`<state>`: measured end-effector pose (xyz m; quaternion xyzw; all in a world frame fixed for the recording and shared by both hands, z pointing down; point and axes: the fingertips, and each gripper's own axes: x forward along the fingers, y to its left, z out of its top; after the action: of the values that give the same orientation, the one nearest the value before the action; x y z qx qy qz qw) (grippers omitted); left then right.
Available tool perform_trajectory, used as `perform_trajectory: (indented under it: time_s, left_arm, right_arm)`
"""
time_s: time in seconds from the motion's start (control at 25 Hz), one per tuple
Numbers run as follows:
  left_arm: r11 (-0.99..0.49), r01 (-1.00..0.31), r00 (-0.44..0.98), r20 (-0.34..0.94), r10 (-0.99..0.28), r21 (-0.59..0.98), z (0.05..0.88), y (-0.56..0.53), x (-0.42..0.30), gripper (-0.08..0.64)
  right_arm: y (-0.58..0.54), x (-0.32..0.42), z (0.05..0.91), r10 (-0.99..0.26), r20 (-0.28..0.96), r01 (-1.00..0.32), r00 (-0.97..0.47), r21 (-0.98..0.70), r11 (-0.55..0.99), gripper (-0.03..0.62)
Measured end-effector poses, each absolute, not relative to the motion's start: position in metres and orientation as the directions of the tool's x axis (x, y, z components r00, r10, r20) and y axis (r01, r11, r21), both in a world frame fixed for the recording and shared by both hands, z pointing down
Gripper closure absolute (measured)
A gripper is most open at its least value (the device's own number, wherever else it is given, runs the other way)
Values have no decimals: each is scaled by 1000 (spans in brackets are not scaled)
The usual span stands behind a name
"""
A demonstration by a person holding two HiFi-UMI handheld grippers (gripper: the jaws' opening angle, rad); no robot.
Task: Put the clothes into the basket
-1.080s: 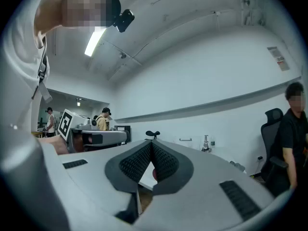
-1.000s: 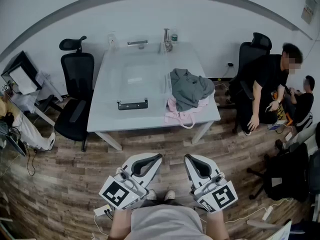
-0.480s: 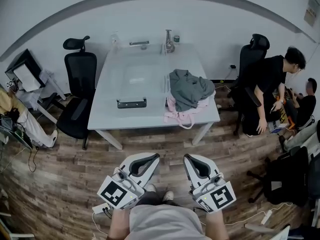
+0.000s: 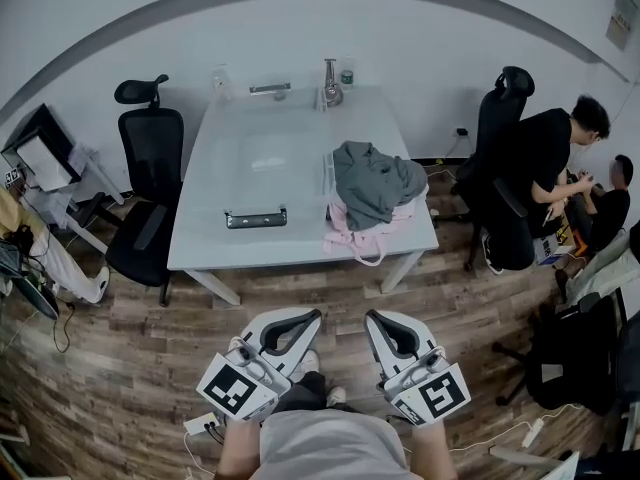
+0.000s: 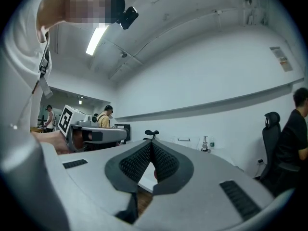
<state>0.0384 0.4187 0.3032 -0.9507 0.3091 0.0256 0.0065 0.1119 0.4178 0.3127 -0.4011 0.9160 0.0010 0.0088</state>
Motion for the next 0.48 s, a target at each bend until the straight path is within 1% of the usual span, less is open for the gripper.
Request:
perform_trajectory:
  time_s: [0.08, 0.28, 0.48]
  left_arm:
    - [-810, -586, 809, -56, -585, -9, 305, 406, 37, 555]
    - [-821, -570, 821, -13, -570, 31, 314, 370, 30, 555]
    - [-834, -551, 834, -12, -551, 28, 314, 334, 22, 555]
  right_arm:
    - [405, 111, 314, -738, -11, -738, -674, -7, 674, 588]
    - [367, 101, 317, -747, 4, -747, -665, -8, 665, 588]
    - [332, 90, 318, -756, 25, -756, -655, -5, 655, 588]
